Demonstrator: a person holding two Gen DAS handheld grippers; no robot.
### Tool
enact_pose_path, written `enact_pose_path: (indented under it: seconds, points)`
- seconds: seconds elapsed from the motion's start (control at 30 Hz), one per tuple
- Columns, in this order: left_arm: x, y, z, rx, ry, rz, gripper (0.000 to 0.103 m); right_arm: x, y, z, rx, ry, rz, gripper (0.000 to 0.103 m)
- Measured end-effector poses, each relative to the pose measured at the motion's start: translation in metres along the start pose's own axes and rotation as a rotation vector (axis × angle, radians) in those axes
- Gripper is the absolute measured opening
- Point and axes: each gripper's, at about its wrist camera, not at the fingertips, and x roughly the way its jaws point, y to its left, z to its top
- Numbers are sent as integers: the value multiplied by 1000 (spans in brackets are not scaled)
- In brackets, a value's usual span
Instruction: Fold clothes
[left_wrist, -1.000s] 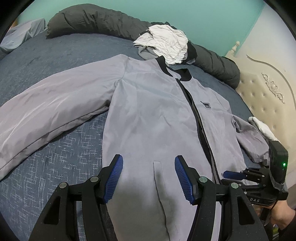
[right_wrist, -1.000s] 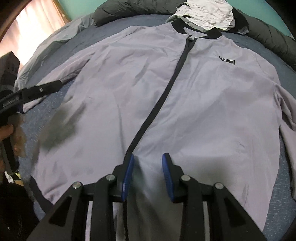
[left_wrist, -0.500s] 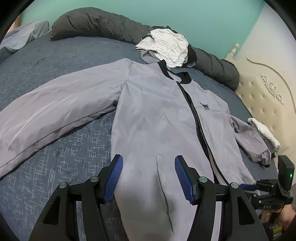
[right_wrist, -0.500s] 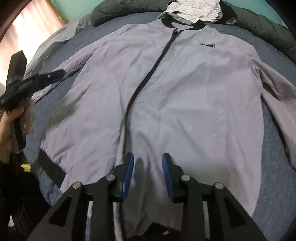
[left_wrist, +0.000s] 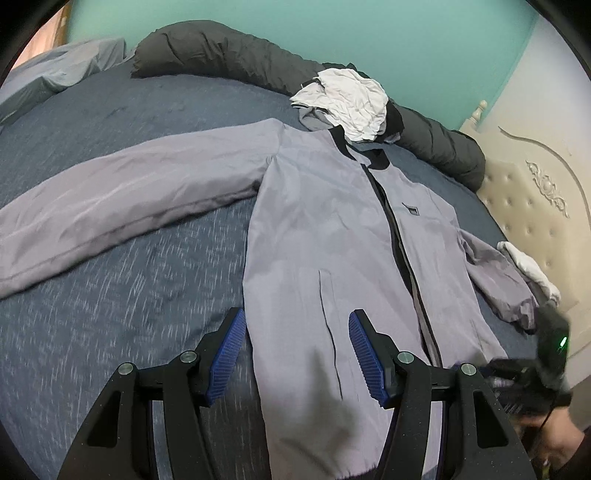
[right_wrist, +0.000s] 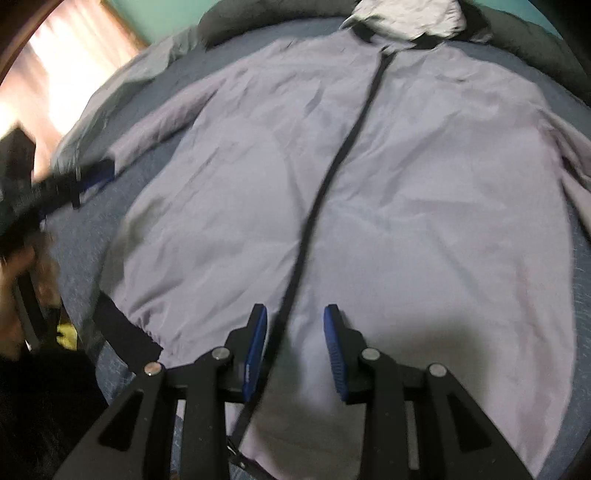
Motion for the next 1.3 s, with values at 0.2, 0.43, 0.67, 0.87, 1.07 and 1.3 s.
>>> enact_pose_path:
  seconds: [0.2,0.43,0.67,0.87,1.07,1.3]
  points:
    - [5,-2,-6,15,13,9,62,-38,-44,-12,93,-52,-60,32]
    - [18,-4,-9,28,38,19,62,-9,-52,-16,110,22,-81,32]
    - [21,1,-8,21,47,16,62,-31,-77,-30,184,3,-11,32]
    - [20,2,-5,12,42,16,62,-92,-146,-52,345,-115,-80,49]
    - [23,0,-6,19,59,14,62,-96,-191,-91,519,-86,-22,49]
    - [19,0,3,1,92,-34,62,-80,-187,-104,552,-46,77,48]
